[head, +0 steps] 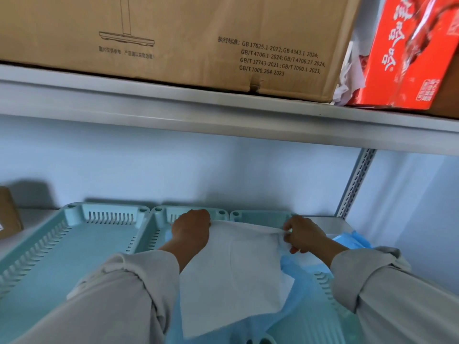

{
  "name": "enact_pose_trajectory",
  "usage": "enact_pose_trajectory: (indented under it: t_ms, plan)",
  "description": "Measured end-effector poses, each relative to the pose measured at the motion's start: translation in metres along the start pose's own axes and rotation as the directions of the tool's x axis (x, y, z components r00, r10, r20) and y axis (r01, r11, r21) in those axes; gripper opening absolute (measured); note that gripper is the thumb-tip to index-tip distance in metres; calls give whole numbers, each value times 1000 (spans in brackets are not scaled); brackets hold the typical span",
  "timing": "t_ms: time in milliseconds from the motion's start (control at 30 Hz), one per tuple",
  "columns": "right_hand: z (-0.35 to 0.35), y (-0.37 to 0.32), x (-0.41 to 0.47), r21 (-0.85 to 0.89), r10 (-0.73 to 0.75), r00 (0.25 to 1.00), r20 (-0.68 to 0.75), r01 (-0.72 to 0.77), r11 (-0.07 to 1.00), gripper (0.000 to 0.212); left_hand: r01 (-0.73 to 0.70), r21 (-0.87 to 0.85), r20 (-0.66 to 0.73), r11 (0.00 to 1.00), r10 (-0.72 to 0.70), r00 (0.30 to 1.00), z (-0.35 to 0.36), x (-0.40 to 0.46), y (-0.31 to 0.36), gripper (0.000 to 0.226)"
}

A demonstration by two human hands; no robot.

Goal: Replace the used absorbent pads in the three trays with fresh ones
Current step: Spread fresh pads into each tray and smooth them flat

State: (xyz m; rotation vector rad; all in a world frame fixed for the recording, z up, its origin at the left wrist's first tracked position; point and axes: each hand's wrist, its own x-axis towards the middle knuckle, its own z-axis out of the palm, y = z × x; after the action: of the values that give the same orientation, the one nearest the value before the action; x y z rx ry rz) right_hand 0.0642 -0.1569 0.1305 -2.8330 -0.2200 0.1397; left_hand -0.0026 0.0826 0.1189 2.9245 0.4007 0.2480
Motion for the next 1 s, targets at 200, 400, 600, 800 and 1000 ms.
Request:
enact_pose_trajectory:
  t_ms: [200, 400, 600, 800, 1000]
  plan:
    - [-18, 5, -1, 98, -104, 761, -640, 215, 972, 33, -254, -386, -482, 887, 41, 875, -22, -2, 17, 35]
    - [-19, 12, -24, -55, -200, 873, -445, 196, 979, 30, -224, -305, -447, 926, 68, 892, -9, -6, 10, 46]
    - [25, 3, -60, -315, -248, 956, 160, 287, 905, 21, 129, -138, 359, 982, -72, 930, 37, -35, -6, 62]
    - [60, -25, -69, -283, -330, 914, 235, 389, 877, 22, 321, -363, 561, 874, -70, 825, 43, -61, 18, 52]
    - [49, -41, -61, 316, -325, 872, 365, 213, 925, 24, 516, -621, 631, 590, -13, 776, 40, -64, 39, 45]
